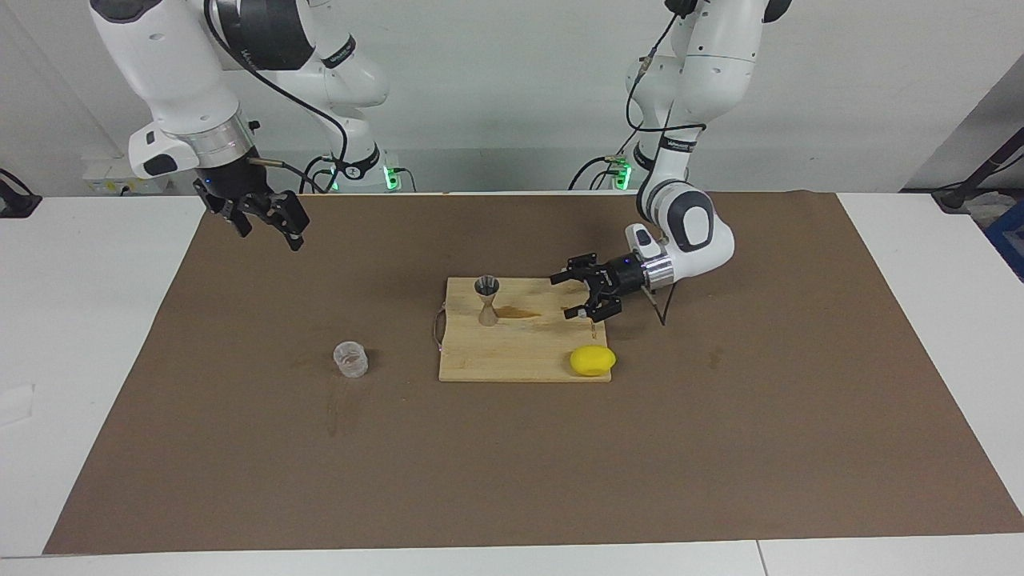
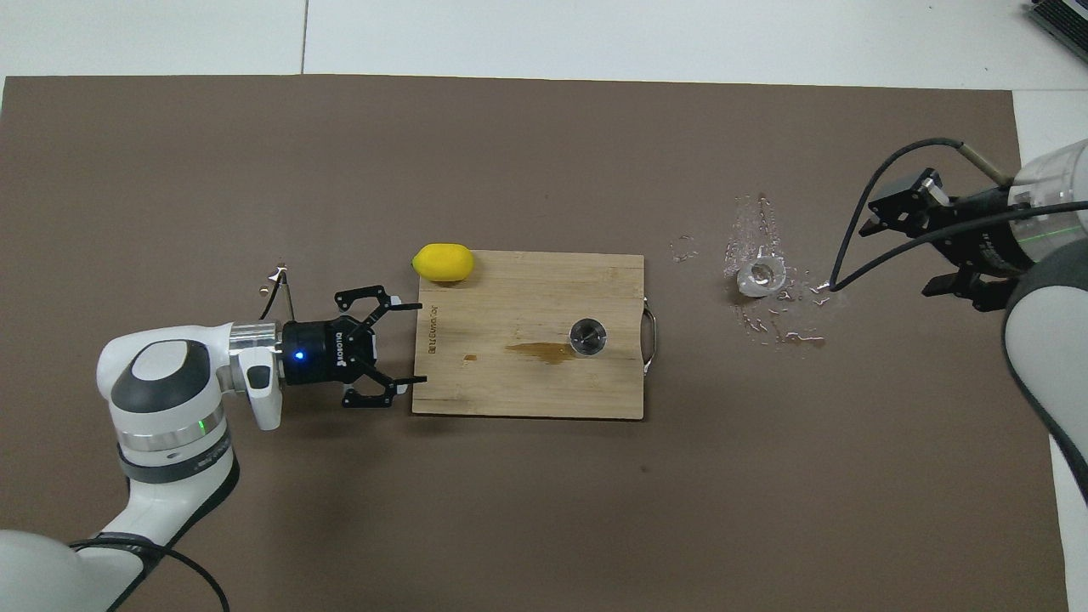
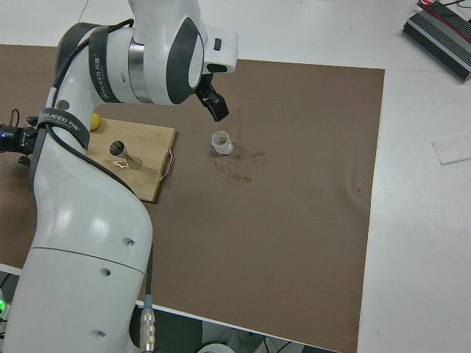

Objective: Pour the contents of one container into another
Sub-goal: 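Withdraw the left gripper while the right gripper reaches the glass cup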

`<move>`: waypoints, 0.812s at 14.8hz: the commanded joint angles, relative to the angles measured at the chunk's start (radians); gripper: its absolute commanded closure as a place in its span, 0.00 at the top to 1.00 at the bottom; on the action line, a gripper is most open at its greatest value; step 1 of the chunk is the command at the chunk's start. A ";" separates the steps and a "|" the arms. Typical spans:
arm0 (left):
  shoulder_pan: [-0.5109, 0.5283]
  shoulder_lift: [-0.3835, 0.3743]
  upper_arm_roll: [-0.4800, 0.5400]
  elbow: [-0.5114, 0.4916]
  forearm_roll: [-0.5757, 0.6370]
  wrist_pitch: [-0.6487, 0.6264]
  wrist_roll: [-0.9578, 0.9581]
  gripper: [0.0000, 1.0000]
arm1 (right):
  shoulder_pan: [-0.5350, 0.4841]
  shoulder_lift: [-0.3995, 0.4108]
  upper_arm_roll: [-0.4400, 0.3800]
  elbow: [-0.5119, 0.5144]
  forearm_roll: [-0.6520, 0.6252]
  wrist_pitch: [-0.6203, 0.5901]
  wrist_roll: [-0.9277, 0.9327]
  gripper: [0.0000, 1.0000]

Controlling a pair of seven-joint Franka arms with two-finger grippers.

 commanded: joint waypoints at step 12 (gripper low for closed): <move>0.392 -0.133 -0.004 0.365 0.967 -0.355 -0.808 1.00 | -0.153 0.381 0.004 -0.057 0.318 0.245 0.281 0.97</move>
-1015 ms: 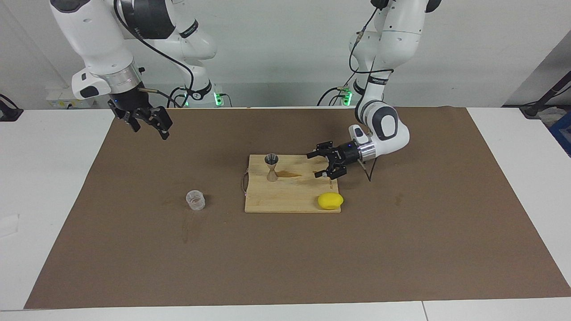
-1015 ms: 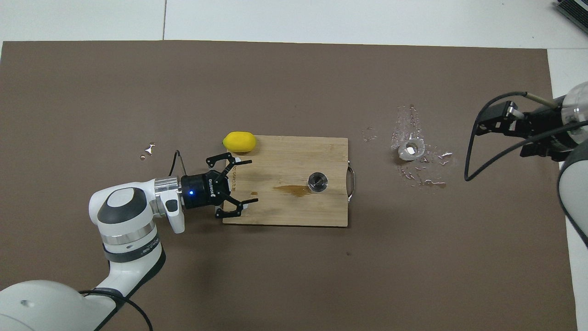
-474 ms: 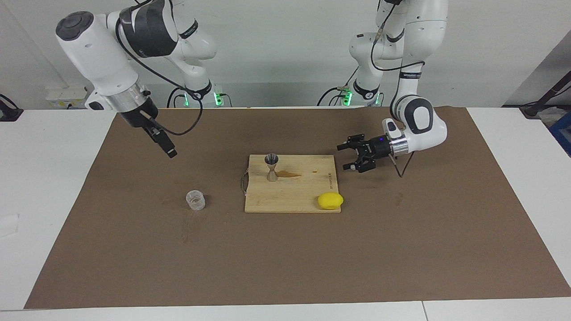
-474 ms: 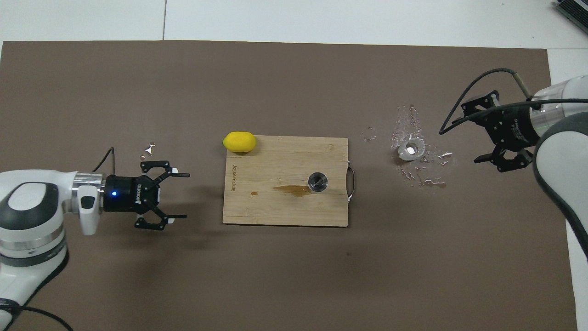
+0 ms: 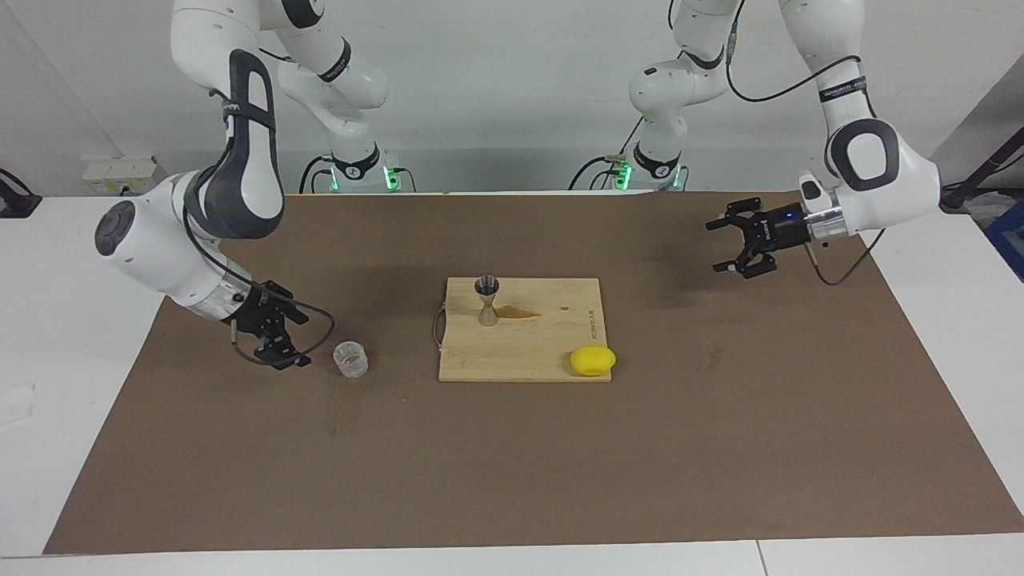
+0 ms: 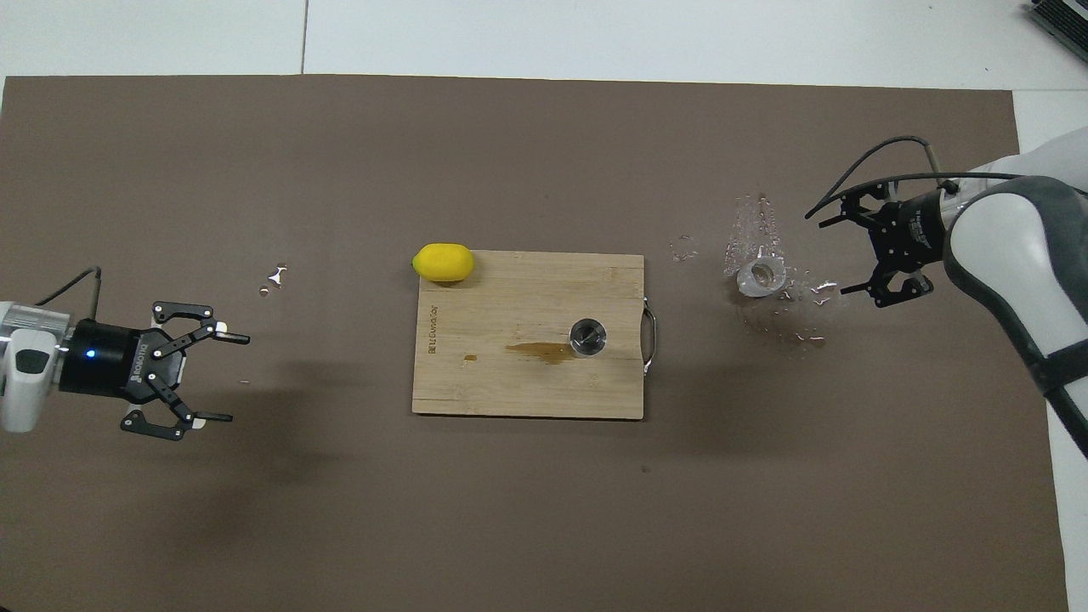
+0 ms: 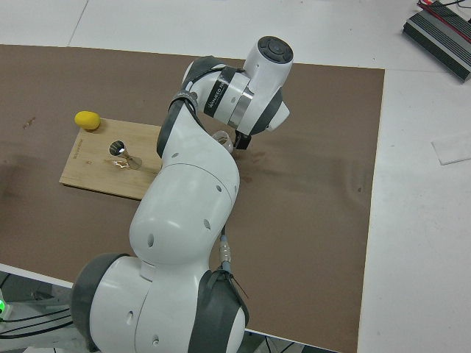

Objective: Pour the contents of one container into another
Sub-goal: 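Withdraw the left gripper while the right gripper reaches the glass cup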

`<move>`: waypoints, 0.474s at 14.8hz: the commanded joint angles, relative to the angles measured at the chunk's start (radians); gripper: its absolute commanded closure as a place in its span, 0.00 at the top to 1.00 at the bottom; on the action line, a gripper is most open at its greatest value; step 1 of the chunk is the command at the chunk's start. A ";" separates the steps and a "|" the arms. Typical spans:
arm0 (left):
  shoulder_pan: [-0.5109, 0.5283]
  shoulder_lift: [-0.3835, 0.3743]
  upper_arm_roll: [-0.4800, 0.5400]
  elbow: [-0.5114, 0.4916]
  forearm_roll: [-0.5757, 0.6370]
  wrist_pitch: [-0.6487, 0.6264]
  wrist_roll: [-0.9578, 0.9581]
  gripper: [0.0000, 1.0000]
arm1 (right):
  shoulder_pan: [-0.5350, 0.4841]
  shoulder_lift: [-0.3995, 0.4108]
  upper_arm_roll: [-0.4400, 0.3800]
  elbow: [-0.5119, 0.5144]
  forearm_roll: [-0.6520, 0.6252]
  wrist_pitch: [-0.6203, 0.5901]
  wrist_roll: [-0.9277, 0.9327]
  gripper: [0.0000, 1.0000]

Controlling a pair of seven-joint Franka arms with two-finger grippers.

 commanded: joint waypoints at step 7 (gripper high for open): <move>-0.041 -0.057 -0.026 0.253 0.329 -0.061 -0.426 1.00 | -0.024 0.113 0.015 -0.020 0.163 0.012 -0.014 0.98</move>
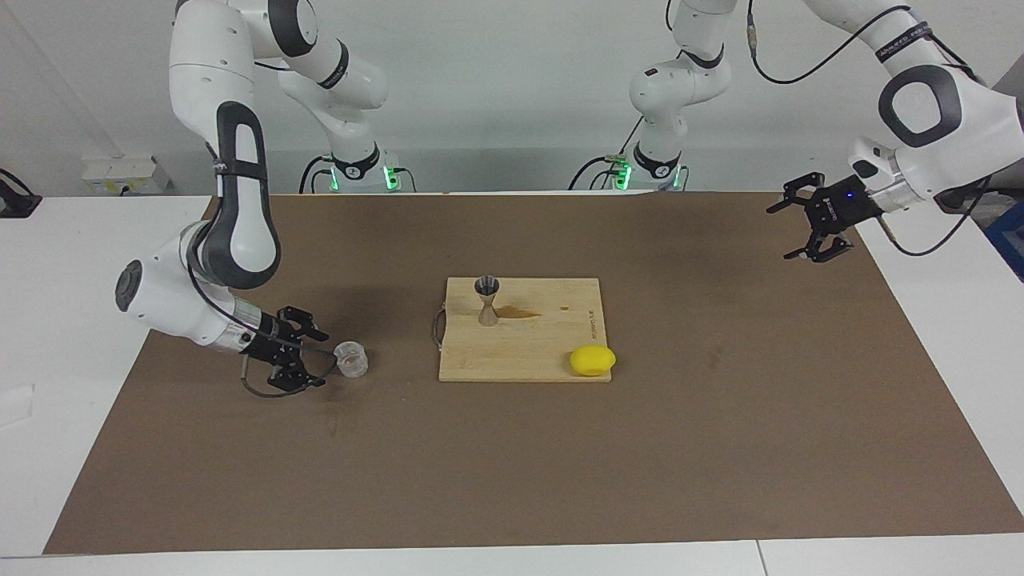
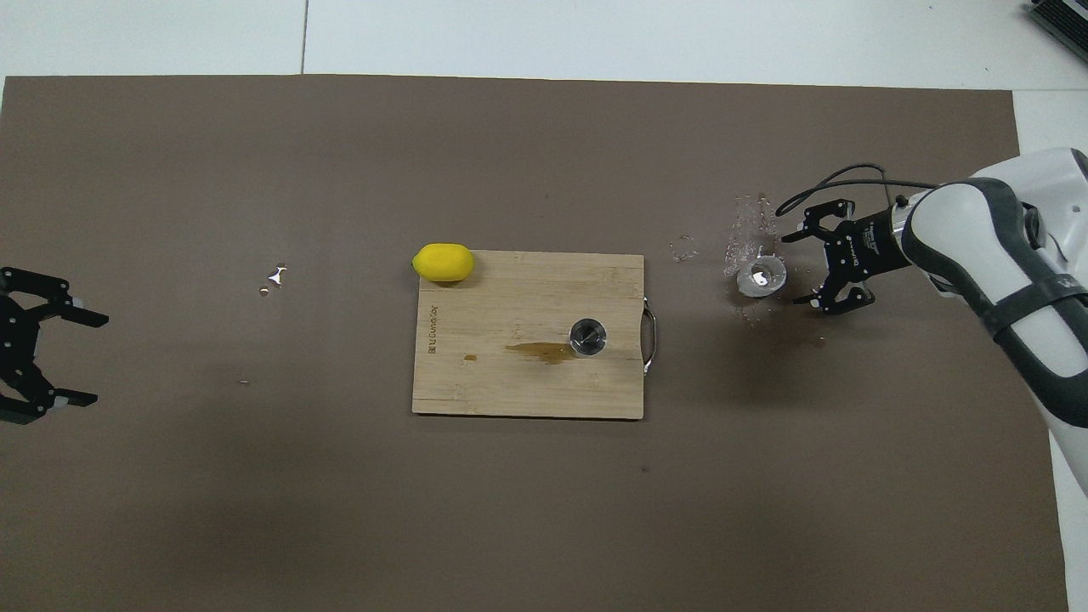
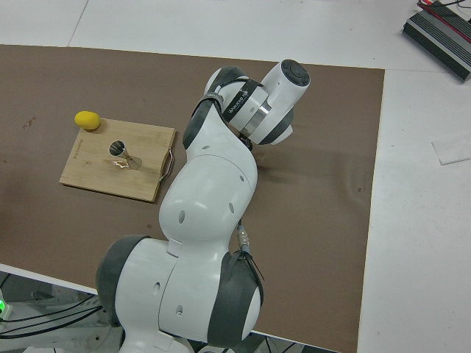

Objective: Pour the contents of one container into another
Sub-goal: 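Withdraw the left gripper while the right gripper reaches the glass cup, then close the right gripper around the clear glass cup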

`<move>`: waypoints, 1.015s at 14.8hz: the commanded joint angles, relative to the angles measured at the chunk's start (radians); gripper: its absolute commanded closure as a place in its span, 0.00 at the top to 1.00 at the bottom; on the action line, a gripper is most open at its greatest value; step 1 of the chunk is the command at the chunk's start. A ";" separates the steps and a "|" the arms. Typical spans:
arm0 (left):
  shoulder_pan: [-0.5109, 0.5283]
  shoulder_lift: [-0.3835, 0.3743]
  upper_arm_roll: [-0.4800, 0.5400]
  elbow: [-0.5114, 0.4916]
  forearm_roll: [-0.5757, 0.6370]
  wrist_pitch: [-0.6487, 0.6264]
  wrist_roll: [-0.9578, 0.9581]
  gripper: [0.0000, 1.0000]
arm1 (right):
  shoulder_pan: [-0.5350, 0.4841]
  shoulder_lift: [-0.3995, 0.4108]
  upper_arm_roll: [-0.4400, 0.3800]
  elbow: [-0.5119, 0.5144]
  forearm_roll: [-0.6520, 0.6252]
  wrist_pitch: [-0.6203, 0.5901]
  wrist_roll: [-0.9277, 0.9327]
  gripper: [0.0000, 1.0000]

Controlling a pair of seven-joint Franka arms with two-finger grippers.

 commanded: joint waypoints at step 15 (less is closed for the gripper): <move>-0.228 -0.136 -0.025 0.151 0.355 0.028 -1.049 1.00 | 0.003 -0.041 0.013 -0.053 0.223 -0.034 -0.040 0.12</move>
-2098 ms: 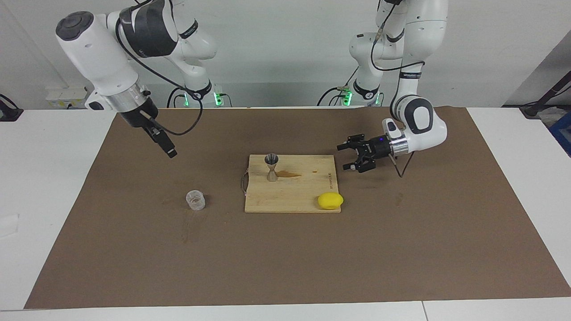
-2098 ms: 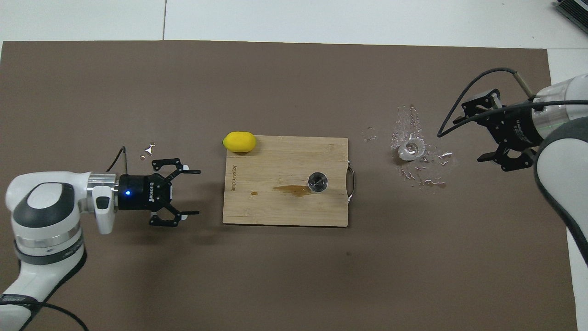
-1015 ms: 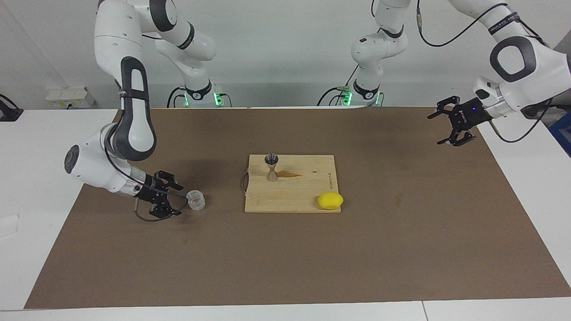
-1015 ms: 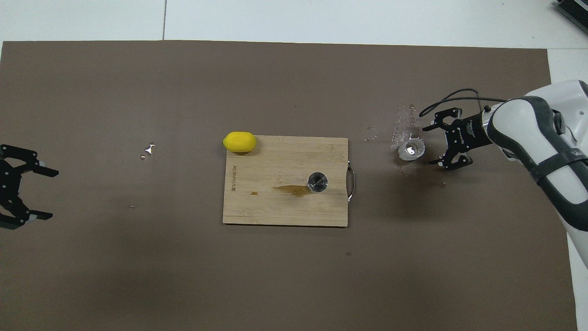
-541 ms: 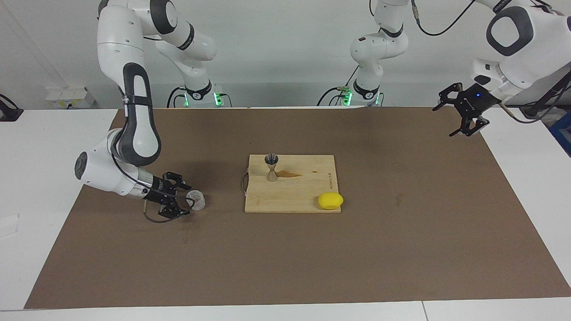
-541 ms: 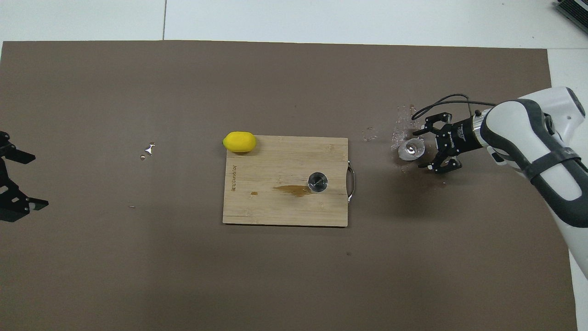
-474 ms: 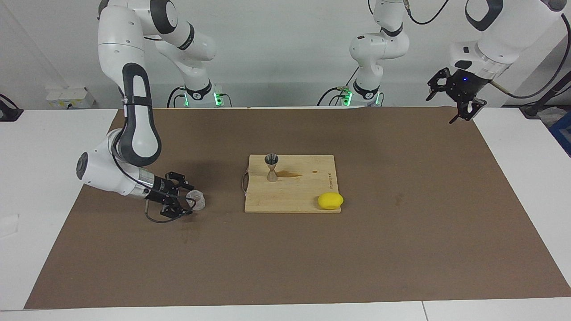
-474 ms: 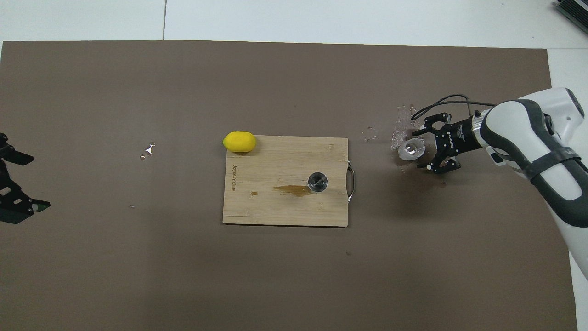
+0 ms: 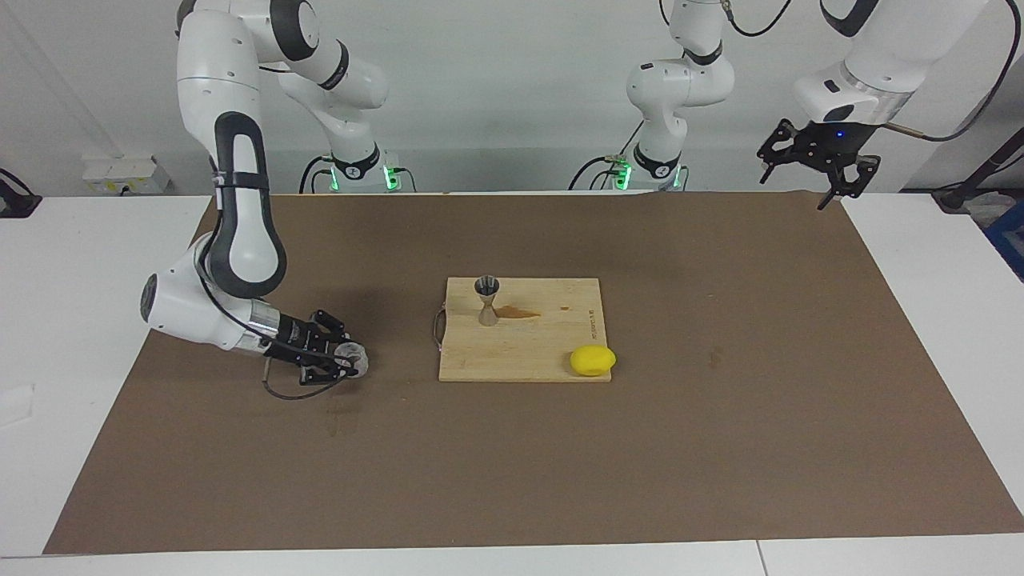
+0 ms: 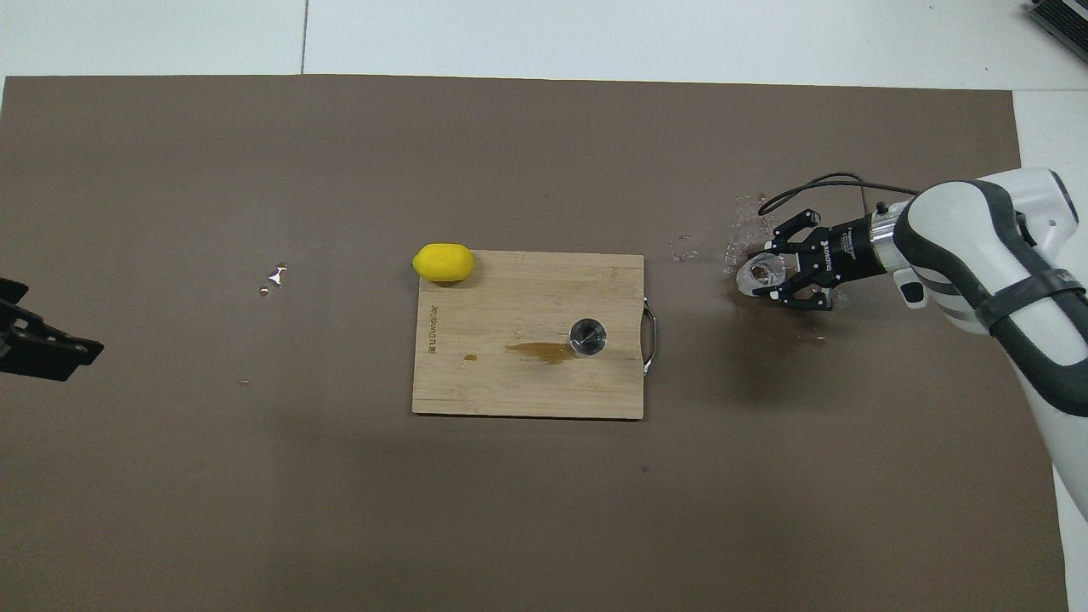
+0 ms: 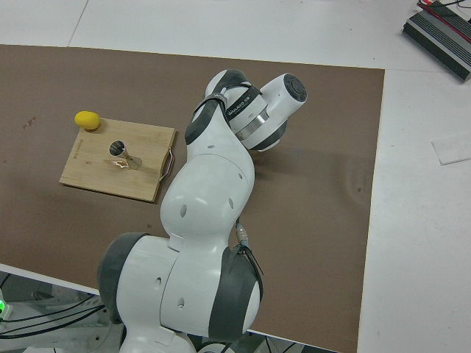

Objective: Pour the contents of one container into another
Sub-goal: 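Close the right gripper around the clear glass cup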

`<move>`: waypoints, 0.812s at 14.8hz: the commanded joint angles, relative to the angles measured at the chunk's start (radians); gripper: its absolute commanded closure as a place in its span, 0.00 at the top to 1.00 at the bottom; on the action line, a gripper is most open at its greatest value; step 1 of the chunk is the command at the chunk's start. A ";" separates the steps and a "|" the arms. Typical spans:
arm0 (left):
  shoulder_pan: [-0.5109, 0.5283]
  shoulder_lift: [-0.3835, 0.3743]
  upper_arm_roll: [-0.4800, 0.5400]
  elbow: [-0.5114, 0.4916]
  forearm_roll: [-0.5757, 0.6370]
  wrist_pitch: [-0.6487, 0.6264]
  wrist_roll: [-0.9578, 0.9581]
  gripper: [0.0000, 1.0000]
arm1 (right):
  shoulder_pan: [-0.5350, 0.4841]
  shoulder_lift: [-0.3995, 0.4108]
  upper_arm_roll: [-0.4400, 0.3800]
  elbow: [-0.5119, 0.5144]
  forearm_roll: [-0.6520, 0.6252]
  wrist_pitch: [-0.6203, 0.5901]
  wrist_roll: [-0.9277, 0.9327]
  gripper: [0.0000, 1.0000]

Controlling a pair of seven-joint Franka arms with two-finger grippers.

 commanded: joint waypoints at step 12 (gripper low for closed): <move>0.119 -0.017 -0.001 -0.014 0.016 -0.010 -0.232 1.00 | 0.250 -0.221 -0.004 -0.040 0.006 0.004 0.292 0.00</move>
